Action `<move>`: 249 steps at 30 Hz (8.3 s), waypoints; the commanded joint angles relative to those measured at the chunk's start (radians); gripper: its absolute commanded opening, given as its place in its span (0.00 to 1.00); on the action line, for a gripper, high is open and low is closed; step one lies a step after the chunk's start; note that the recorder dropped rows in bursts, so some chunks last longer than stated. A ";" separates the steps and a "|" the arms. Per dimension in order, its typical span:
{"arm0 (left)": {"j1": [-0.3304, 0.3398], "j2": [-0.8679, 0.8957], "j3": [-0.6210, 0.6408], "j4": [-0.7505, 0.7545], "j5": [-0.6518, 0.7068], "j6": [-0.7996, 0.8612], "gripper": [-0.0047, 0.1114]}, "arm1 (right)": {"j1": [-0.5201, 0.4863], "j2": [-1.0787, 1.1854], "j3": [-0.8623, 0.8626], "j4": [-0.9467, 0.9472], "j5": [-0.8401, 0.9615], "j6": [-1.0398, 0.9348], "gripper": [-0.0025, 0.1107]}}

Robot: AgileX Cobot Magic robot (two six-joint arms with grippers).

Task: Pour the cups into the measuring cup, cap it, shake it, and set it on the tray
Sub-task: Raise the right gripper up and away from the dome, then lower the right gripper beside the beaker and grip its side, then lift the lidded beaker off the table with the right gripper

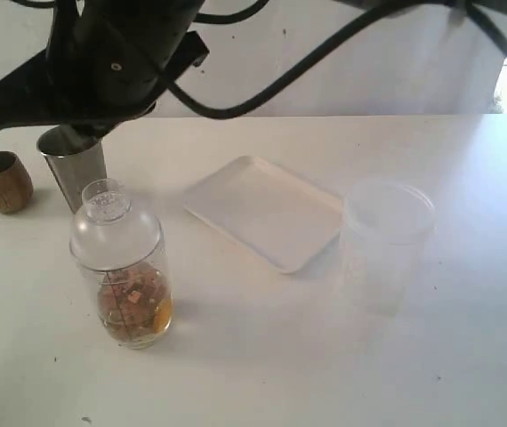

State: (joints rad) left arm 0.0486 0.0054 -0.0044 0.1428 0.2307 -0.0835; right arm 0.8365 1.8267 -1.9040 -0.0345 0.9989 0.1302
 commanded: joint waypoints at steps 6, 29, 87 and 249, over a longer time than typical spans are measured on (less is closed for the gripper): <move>-0.002 -0.005 0.004 -0.009 0.003 -0.005 0.04 | 0.001 -0.058 0.000 -0.008 0.133 -0.115 0.73; -0.002 -0.005 0.004 -0.009 0.003 -0.005 0.04 | 0.013 -0.104 0.045 0.029 -0.034 -0.164 0.95; -0.002 -0.005 0.004 -0.009 0.003 -0.005 0.04 | 0.069 0.000 1.265 0.169 -1.879 -0.191 0.95; -0.002 -0.005 0.004 -0.009 0.007 -0.003 0.04 | -0.042 -0.306 0.918 0.620 -1.356 -0.508 0.02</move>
State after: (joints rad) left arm 0.0486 0.0054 -0.0044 0.1428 0.2386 -0.0835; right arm 0.7991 1.5611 -0.9777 0.7403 -0.3664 -0.3368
